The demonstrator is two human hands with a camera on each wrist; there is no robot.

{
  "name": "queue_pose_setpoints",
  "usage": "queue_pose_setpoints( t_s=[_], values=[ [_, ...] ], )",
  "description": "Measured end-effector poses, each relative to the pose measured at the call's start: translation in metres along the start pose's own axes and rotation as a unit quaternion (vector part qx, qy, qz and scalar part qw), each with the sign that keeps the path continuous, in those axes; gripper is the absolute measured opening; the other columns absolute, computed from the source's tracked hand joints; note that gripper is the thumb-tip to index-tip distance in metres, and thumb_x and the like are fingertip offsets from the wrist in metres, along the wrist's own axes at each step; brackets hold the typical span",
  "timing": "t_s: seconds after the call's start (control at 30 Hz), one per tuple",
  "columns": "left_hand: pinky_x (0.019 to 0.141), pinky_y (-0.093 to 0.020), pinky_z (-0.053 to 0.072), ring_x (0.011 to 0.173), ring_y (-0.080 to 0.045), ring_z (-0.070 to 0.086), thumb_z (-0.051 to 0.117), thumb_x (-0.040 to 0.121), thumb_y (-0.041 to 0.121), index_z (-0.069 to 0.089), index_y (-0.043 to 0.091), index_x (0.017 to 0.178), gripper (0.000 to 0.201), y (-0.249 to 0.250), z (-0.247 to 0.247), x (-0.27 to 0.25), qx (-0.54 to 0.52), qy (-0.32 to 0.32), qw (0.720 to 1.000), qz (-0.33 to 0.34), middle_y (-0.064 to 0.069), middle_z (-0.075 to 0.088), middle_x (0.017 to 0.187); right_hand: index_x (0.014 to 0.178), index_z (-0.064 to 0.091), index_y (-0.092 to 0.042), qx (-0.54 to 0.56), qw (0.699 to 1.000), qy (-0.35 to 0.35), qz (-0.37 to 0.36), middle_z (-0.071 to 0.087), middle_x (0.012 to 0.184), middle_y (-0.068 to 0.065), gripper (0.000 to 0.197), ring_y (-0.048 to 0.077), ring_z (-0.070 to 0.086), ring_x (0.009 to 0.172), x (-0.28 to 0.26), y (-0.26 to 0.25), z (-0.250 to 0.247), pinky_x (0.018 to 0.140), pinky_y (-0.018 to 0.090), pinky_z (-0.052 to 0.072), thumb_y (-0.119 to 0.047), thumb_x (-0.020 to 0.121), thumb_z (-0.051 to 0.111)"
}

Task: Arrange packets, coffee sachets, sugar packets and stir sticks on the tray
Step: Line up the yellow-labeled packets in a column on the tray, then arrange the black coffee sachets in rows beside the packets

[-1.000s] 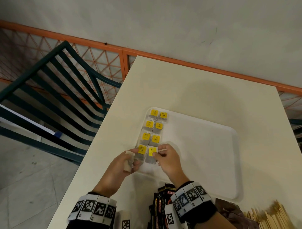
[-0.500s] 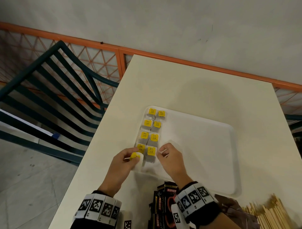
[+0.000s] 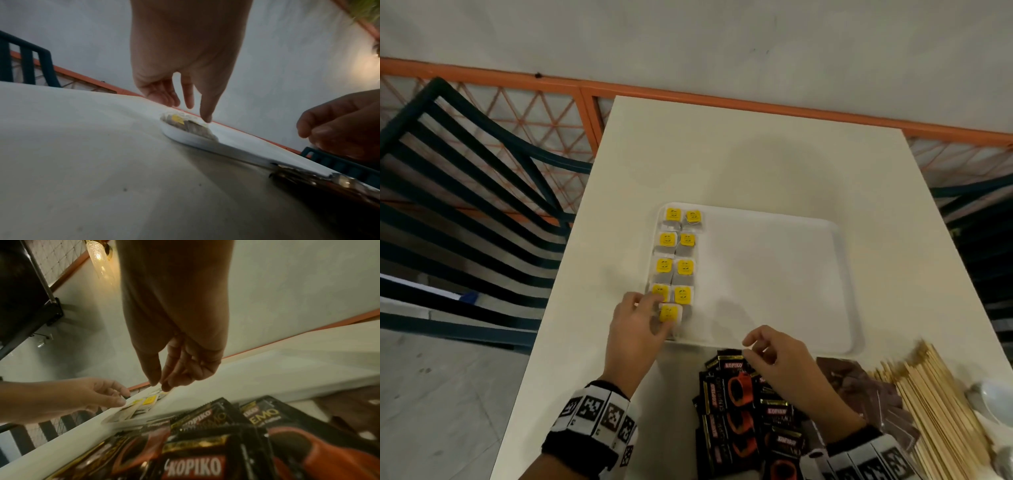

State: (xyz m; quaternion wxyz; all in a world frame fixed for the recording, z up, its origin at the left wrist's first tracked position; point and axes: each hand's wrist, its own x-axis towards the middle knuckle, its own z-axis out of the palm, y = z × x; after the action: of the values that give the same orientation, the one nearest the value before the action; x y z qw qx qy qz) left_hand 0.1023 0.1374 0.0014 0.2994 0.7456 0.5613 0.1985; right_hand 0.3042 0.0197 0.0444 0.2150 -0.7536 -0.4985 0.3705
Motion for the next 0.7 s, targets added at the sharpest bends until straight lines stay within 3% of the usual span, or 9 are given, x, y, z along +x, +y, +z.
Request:
queue_pose_setpoints(
  t_s=[0.07,0.13,0.23,0.3,0.4,0.47,0.53,0.63,0.7],
  values=[
    [0.076,-0.030,0.041,0.083,-0.026,0.051,0.077,0.072,0.018,0.066,0.011,0.100,0.031,0.002,-0.002,-0.006,0.020,0.034,0.999,0.037,-0.009,0.054,0.096,0.090,0.056,-0.030,-0.023,0.999,-0.011,-0.026,0.059,0.079,-0.011,0.008,0.005,0.055,0.071,-0.011,0.004,0.003,0.064,0.008,0.042,-0.025,0.087,0.062],
    [0.073,-0.029,0.041,0.077,-0.018,0.051,0.073,0.075,0.014,0.065,0.012,0.096,0.022,0.005,-0.005,-0.016,-0.012,0.015,0.998,0.065,-0.001,0.051,0.090,0.095,0.057,-0.028,-0.057,0.997,-0.018,-0.052,0.054,0.082,-0.018,0.008,0.000,0.052,0.075,-0.021,0.011,0.003,0.068,0.007,0.040,-0.026,0.087,0.061],
    [0.070,-0.020,0.039,0.070,-0.005,0.050,0.067,0.082,0.022,0.060,0.018,0.094,0.014,0.011,-0.006,-0.039,-0.059,-0.112,0.990,0.067,0.014,0.047,0.085,0.103,0.058,-0.027,-0.119,0.989,-0.017,-0.087,0.049,0.091,-0.019,0.017,-0.002,0.047,0.086,-0.034,0.027,-0.006,0.079,0.011,0.036,-0.030,0.087,0.061],
    [0.068,-0.016,0.037,0.075,-0.003,0.050,0.065,0.083,0.034,0.055,0.020,0.106,0.029,0.019,-0.001,-0.056,-0.041,-0.215,0.975,0.036,0.012,0.046,0.092,0.118,0.053,-0.026,-0.177,0.978,-0.045,-0.098,0.047,0.110,-0.012,0.037,0.006,0.042,0.104,-0.041,0.039,-0.012,0.093,0.018,0.034,-0.039,0.084,0.061],
    [0.074,-0.018,0.038,0.089,-0.009,0.048,0.064,0.079,0.050,0.037,0.022,0.124,0.059,0.035,0.012,-0.072,0.014,-0.312,0.949,-0.038,0.007,0.039,0.109,0.140,0.029,-0.025,-0.286,0.951,-0.090,-0.077,0.033,0.132,-0.005,0.067,0.015,0.031,0.122,-0.046,0.049,-0.015,0.107,0.028,0.029,-0.048,0.084,0.056],
    [0.077,-0.019,0.041,0.093,-0.010,0.047,0.067,0.077,0.047,0.033,0.020,0.127,0.066,0.044,0.022,-0.077,0.028,-0.319,0.946,-0.055,0.002,0.038,0.116,0.144,0.020,-0.024,-0.321,0.940,-0.090,-0.073,0.030,0.137,-0.002,0.073,0.017,0.029,0.126,-0.045,0.051,-0.013,0.109,0.031,0.027,-0.047,0.085,0.055],
    [0.078,-0.019,0.042,0.094,-0.011,0.048,0.072,0.076,0.036,0.034,0.017,0.126,0.065,0.049,0.029,-0.079,0.010,-0.305,0.949,-0.075,-0.002,0.045,0.117,0.143,0.021,-0.022,-0.319,0.940,-0.089,-0.077,0.032,0.136,-0.001,0.072,0.018,0.030,0.124,-0.042,0.052,-0.012,0.107,0.030,0.027,-0.045,0.085,0.056],
    [0.061,-0.010,0.043,0.080,-0.009,0.058,0.075,0.073,0.021,0.038,0.018,0.118,0.058,0.047,0.029,-0.078,-0.064,-0.274,0.954,-0.105,0.001,0.060,0.096,0.132,0.035,-0.022,-0.289,0.950,-0.072,-0.092,0.037,0.127,-0.002,0.056,0.016,0.033,0.116,-0.034,0.052,-0.015,0.101,0.026,0.029,-0.041,0.084,0.058],
    [0.062,-0.015,0.047,0.074,-0.009,0.060,0.076,0.071,0.014,0.039,0.021,0.113,0.056,0.042,0.024,-0.078,-0.106,-0.253,0.953,-0.131,0.003,0.061,0.085,0.119,0.045,-0.022,-0.269,0.955,-0.063,-0.107,0.039,0.121,-0.002,0.040,0.014,0.034,0.111,-0.031,0.052,-0.017,0.096,0.024,0.030,-0.036,0.084,0.059]
  ],
)
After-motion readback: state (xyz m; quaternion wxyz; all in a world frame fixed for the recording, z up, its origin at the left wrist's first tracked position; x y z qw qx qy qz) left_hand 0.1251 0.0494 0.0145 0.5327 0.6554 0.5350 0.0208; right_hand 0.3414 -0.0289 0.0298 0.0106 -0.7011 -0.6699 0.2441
